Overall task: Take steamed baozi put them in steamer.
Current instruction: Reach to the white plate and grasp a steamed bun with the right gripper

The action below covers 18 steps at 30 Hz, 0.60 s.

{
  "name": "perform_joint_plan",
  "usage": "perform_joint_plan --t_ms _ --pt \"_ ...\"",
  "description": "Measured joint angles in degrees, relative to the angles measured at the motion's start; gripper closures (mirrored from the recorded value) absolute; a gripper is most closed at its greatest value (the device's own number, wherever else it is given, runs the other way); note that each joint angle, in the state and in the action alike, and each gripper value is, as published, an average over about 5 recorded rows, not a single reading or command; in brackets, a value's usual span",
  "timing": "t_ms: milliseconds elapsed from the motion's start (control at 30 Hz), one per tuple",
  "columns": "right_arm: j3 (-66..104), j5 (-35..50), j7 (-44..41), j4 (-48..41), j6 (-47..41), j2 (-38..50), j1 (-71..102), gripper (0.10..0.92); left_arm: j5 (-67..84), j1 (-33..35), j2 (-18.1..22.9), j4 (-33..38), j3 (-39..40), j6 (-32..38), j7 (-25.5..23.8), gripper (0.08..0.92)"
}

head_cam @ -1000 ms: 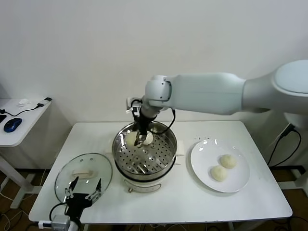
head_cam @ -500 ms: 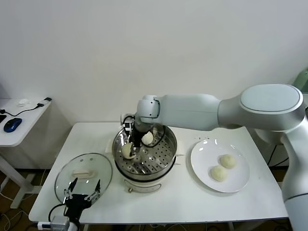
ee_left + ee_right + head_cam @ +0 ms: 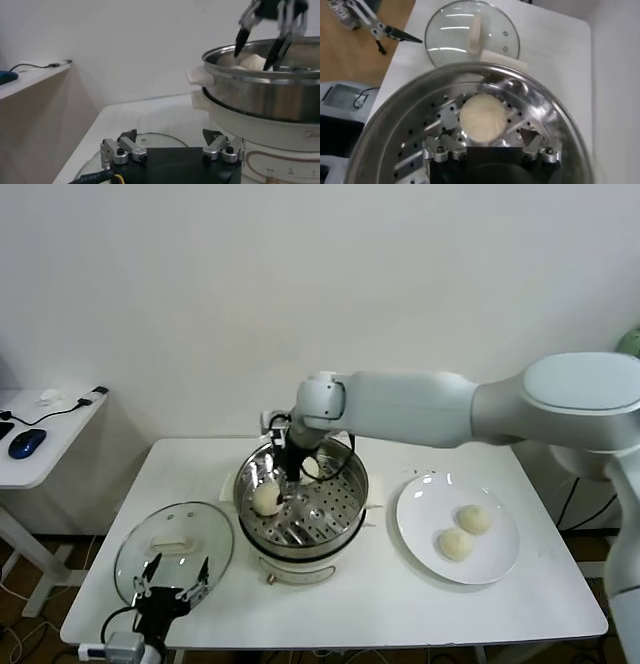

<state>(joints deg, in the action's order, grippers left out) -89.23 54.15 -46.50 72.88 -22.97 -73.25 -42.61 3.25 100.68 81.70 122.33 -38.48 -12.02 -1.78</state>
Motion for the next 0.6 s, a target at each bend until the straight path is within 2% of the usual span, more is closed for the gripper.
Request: perform_joint_plan --t_ms 233,600 --pt "-7.5 -3.0 -5.5 7.0 4.1 12.6 -9.4 0.203 0.3 -0.7 -0.2 -0.2 -0.2 -0.3 -0.1 0.177" --pt "-16.2 -16.3 -8.0 12.4 6.5 29.9 -9.7 0.203 0.1 -0.9 0.3 -0.6 -0.2 -0.5 -0.3 0.177"
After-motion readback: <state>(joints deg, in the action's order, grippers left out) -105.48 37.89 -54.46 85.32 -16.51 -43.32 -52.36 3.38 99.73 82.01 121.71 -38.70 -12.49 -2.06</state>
